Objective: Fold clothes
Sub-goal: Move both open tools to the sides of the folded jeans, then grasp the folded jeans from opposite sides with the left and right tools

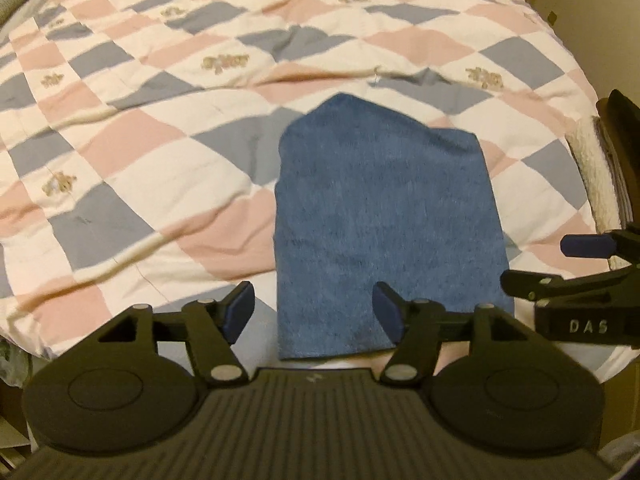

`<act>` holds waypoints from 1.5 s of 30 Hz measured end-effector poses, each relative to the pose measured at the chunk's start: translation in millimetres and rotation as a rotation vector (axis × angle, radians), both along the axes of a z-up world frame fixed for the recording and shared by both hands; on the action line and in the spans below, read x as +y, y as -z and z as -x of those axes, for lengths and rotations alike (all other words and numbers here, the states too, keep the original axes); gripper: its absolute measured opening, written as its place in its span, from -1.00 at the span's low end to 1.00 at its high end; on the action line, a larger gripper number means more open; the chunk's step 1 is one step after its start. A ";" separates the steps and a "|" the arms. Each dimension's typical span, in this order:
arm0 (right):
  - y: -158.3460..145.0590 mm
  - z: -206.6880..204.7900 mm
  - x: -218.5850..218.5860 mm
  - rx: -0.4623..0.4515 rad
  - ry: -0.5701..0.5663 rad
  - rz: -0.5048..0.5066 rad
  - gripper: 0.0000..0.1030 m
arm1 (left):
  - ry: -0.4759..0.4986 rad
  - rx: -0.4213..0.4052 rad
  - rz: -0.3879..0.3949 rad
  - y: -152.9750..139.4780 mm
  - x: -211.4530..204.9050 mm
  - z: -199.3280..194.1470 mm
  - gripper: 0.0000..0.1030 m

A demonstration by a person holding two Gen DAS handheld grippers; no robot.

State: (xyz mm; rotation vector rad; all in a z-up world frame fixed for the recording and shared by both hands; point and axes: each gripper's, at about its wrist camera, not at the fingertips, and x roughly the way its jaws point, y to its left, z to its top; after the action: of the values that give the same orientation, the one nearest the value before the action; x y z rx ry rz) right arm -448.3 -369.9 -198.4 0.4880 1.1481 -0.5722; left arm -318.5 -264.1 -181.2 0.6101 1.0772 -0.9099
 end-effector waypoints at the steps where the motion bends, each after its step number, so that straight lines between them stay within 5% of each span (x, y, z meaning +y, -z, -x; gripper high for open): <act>1: -1.4 -0.8 2.0 0.001 -0.003 0.003 0.63 | -0.002 -0.003 -0.002 -2.1 0.6 -0.5 0.20; 20: -1.7 22.6 10.6 0.041 -0.010 -0.029 0.68 | 0.022 0.003 -0.120 -0.6 14.8 28.4 0.29; 37: 8.6 40.6 3.9 0.060 0.022 -0.067 0.69 | 0.077 -0.008 -0.131 -2.4 5.8 44.5 0.36; 41: 12.8 47.3 -3.5 0.005 0.028 -0.117 0.71 | 0.091 0.026 -0.100 2.1 9.3 37.7 0.45; 45: 23.7 66.4 -30.5 -0.140 0.103 -0.248 0.74 | 0.039 0.162 -0.023 11.8 19.4 1.3 0.51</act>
State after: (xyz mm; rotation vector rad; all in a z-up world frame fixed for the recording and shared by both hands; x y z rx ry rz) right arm -514.8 -400.5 -222.2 0.7923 1.0688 -0.4778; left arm -319.8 -244.7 -192.9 0.5858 1.2253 -0.9953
